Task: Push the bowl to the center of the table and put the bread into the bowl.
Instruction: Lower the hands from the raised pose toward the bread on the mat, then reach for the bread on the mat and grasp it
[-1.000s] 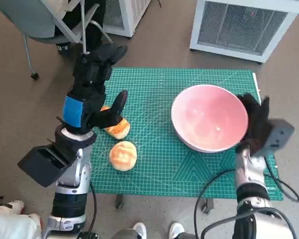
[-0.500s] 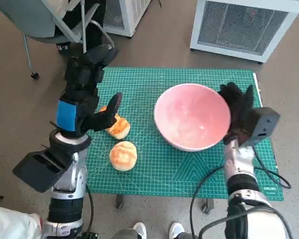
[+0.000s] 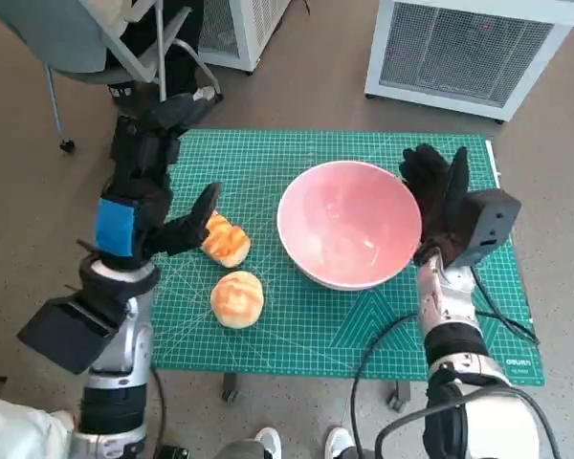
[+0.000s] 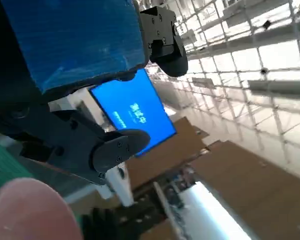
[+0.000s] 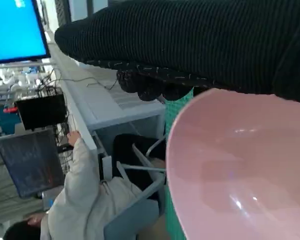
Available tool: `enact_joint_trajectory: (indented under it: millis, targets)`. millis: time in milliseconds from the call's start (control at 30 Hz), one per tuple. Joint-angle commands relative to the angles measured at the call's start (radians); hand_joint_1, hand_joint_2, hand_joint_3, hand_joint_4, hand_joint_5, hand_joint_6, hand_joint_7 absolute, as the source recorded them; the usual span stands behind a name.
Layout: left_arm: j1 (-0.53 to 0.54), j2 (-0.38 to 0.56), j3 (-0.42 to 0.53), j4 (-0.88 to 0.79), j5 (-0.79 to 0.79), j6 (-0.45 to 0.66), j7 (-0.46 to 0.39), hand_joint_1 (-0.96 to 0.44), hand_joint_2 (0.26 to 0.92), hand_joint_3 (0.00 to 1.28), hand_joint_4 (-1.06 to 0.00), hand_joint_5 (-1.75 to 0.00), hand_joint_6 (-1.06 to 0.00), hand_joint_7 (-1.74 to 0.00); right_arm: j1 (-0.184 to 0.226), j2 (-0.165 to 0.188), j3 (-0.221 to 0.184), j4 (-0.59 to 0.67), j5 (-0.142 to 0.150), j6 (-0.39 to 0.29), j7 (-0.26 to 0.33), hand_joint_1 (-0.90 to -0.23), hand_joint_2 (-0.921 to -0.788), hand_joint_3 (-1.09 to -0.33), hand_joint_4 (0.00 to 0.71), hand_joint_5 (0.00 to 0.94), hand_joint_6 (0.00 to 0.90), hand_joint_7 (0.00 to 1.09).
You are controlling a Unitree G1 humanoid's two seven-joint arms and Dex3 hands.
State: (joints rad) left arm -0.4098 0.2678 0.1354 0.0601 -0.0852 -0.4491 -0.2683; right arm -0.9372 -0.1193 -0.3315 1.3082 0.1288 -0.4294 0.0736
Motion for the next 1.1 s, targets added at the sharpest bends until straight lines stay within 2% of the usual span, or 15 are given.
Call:
enact_joint_trajectory:
  millis: [33, 100, 167, 300, 500, 633, 833, 1000, 1100]
  targets:
    - [-0.028, 0.163, 0.012, 0.096, 0.125, -0.067, -0.039, -0.29, 0.789, 0.50, -0.12, -0.60, -0.04, -0.87, -0.010, -0.032, 0.005, -0.014, -0.012, -0.032, -0.009, -0.421, -0.921, -0.757, 0.342, 0.004, 0.084, 0.54]
    - [-0.052, 0.227, 0.004, 0.146, 0.158, -0.086, -0.069, -0.29, 0.851, 0.34, -0.22, -0.45, -0.10, -0.79, -0.013, -0.039, 0.010, -0.030, -0.018, -0.064, -0.008, -0.426, -0.921, -0.756, 0.342, 0.003, 0.077, 0.54]
    - [-0.076, 0.291, -0.011, 0.187, 0.186, -0.091, -0.107, -0.28, 0.883, 0.23, -0.28, -0.35, -0.15, -0.71, -0.012, -0.045, 0.016, -0.054, -0.022, -0.114, 0.006, -0.430, -0.921, -0.755, 0.340, 0.002, 0.068, 0.54]
    - [-0.122, 0.384, -0.049, 0.244, 0.246, -0.076, -0.160, -0.25, 0.911, 0.06, -0.40, -0.11, -0.34, -0.41, -0.004, -0.052, 0.030, -0.105, -0.018, -0.219, 0.051, -0.453, -0.921, -0.753, 0.325, 0.001, 0.022, 0.59]
    - [-0.203, 0.470, -0.132, 0.312, 0.338, -0.062, -0.235, -0.23, 0.889, 0.01, -0.43, -0.01, -0.47, -0.13, 0.025, -0.050, 0.059, -0.228, -0.008, -0.370, 0.121, -0.467, -0.921, -0.744, 0.330, 0.005, 0.013, 0.64]
    - [-0.252, 0.489, -0.186, 0.341, 0.362, -0.042, -0.294, -0.18, 0.861, 0.00, -0.41, 0.00, -0.48, -0.06, 0.064, -0.043, 0.089, -0.350, 0.002, -0.444, 0.166, -0.469, -0.921, -0.735, 0.346, 0.013, 0.032, 0.66]
    - [-0.315, 0.489, -0.263, 0.405, 0.433, -0.043, -0.316, -0.11, 0.809, 0.00, -0.38, 0.00, -0.48, -0.03, 0.130, -0.034, 0.132, -0.521, 0.028, -0.503, 0.223, -0.485, -0.921, -0.708, 0.376, 0.026, 0.053, 0.69]
    - [-0.358, 0.477, -0.326, 0.472, 0.496, -0.061, -0.310, -0.09, 0.778, 0.00, -0.37, 0.00, -0.48, -0.02, 0.172, -0.036, 0.164, -0.625, 0.053, -0.525, 0.264, -0.502, -0.921, -0.691, 0.385, 0.029, 0.059, 0.70]
    - [-0.386, 0.468, -0.361, 0.525, 0.528, -0.085, -0.303, -0.09, 0.767, 0.00, -0.36, 0.00, -0.48, -0.01, 0.194, -0.040, 0.176, -0.673, 0.055, -0.530, 0.272, -0.508, -0.921, -0.687, 0.387, 0.029, 0.061, 0.70]
